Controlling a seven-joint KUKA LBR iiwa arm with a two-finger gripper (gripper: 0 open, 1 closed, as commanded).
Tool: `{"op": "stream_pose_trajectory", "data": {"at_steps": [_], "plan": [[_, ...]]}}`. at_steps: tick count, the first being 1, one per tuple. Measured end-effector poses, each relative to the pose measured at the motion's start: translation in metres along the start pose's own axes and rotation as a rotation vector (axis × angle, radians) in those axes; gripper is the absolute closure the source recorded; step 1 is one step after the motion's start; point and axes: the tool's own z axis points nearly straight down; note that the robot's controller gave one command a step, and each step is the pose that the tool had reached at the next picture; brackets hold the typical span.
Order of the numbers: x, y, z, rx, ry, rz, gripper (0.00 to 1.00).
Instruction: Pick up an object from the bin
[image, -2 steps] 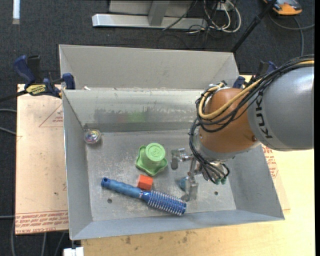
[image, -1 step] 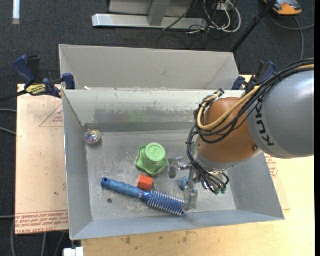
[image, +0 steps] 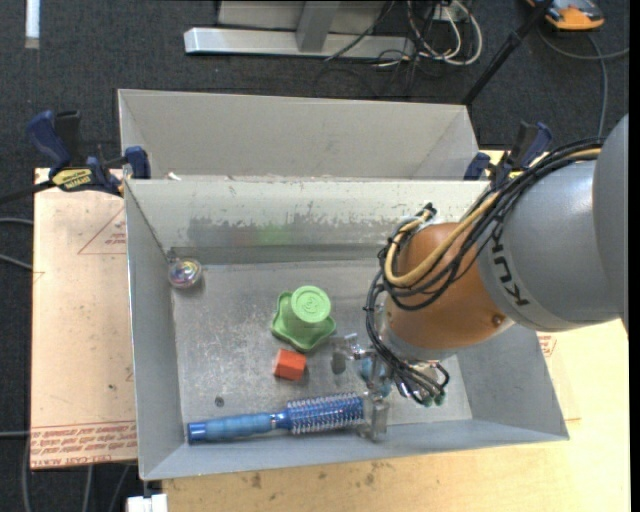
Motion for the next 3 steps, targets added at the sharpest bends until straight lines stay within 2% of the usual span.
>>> {"op": "stream_pose_trajectory", "data": {"at_steps": [1, 2, 3], "plan": [[-0.003, 0.013, 0.024, 0.003, -0.023, -0.02, 0.0], [0.002, 0.013, 0.026, 0.0, -0.005, -0.02, 1.0], [-0.017, -0.01, -0.089, 0.003, -0.012, 0.01, 1.0]]}}
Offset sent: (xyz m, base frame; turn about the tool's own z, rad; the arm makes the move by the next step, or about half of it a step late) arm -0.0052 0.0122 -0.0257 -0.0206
